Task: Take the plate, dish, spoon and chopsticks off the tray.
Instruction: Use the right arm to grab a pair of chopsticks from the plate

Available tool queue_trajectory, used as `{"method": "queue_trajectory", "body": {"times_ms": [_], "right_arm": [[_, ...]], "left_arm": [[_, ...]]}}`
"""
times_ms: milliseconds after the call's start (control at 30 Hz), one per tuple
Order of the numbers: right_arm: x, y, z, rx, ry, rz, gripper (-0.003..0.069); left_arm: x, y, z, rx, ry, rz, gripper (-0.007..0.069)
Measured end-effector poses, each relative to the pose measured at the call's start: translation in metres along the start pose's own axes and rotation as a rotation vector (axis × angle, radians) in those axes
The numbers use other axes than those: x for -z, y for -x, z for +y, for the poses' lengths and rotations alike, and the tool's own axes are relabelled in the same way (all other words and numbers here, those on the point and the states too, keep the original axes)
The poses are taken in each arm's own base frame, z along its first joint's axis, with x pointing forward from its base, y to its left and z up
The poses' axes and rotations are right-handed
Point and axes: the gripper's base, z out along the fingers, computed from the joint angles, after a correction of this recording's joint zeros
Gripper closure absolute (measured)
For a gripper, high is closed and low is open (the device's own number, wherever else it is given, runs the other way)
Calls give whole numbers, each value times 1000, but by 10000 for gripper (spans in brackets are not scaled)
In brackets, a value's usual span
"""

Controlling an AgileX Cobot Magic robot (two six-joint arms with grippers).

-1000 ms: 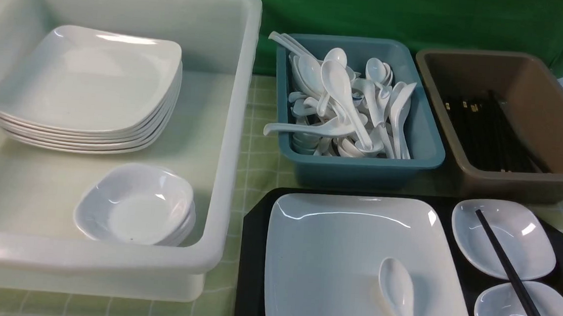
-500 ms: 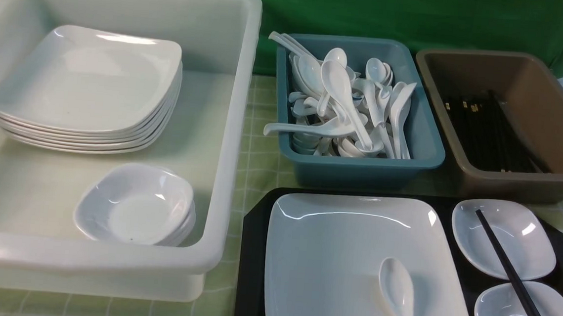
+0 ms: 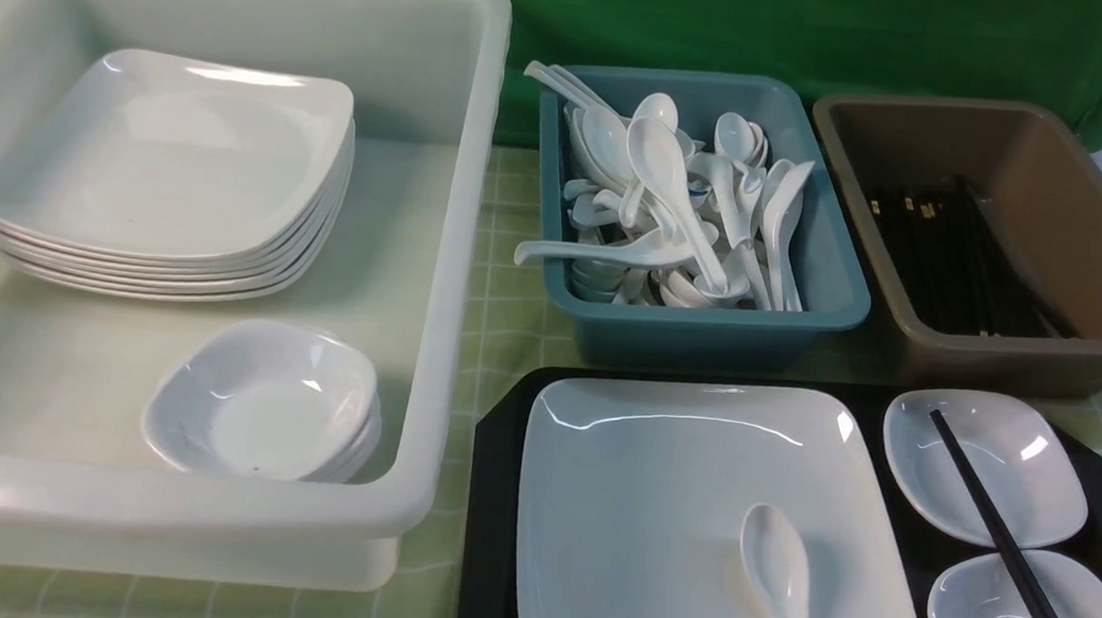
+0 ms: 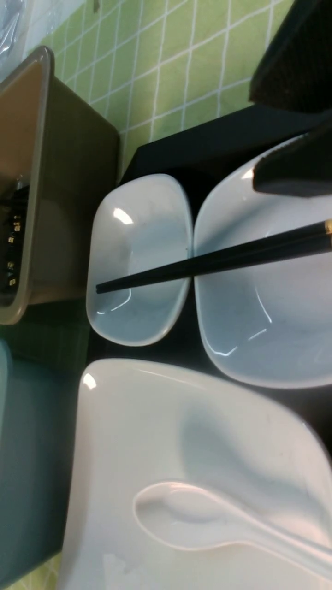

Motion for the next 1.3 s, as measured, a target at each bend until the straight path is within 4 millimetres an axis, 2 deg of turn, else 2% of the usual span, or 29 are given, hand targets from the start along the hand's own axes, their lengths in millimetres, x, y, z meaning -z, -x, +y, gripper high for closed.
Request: {"method": "queue_trajectory", "body": {"times_ms": [33, 100, 167, 200, 267, 333, 400, 467, 567, 633, 767, 933, 1033, 1100, 1167, 1200, 1233, 1300], "right_arm": [[0, 0, 0, 0, 0, 0, 422], [0, 0, 0, 0, 0, 0, 422], [0, 0, 0, 0, 0, 0, 422], [0, 0, 0, 0, 0, 0, 422], [0, 0, 0, 0, 0, 0, 422], [0, 0, 0, 0, 0, 0, 422], [0, 0, 0, 0, 0, 0, 422], [0, 0, 0, 0, 0, -2, 422], [0, 3, 1, -63, 11, -32, 422], [0, 8, 3, -254, 42, -85, 422], [2, 17, 3, -583, 84, -174, 422], [3, 25, 1, -714, 108, -252, 426], [7, 36, 4, -659, 123, -135, 447], [12, 62, 6, -524, 154, -8, 453], [7, 83, 10, -362, 190, 185, 454], [8, 90, 10, -334, 197, 190, 454], [-3, 107, 13, -221, 228, 352, 454], [-15, 118, 16, -126, 247, 491, 452]], "left_arm": [[0, 3, -4, -30, -7, 9, 613], [-6, 18, -26, -180, -25, 127, 612], [-17, 24, -38, -266, -23, 245, 612], [-29, 29, -49, -365, -36, 360, 610], [-42, 29, -56, -438, -51, 490, 610], [-68, 22, -67, -513, -116, 664, 610], [-79, 13, -75, -549, -174, 742, 610], [-89, -8, -91, -620, -306, 877, 609], [-89, -28, -107, -656, -423, 963, 608], [-83, -41, -120, -683, -529, 995, 608], [-73, -47, -135, -701, -644, 970, 605], [-70, -48, -140, -699, -676, 955, 603], [-70, -47, -140, -702, -678, 949, 603], [-71, -47, -140, -702, -678, 945, 603], [-71, -47, -141, -700, -678, 936, 603], [-72, -47, -141, -699, -678, 932, 603], [-72, -46, -142, -697, -678, 924, 603], [-72, -46, -142, -696, -678, 919, 603]]}}
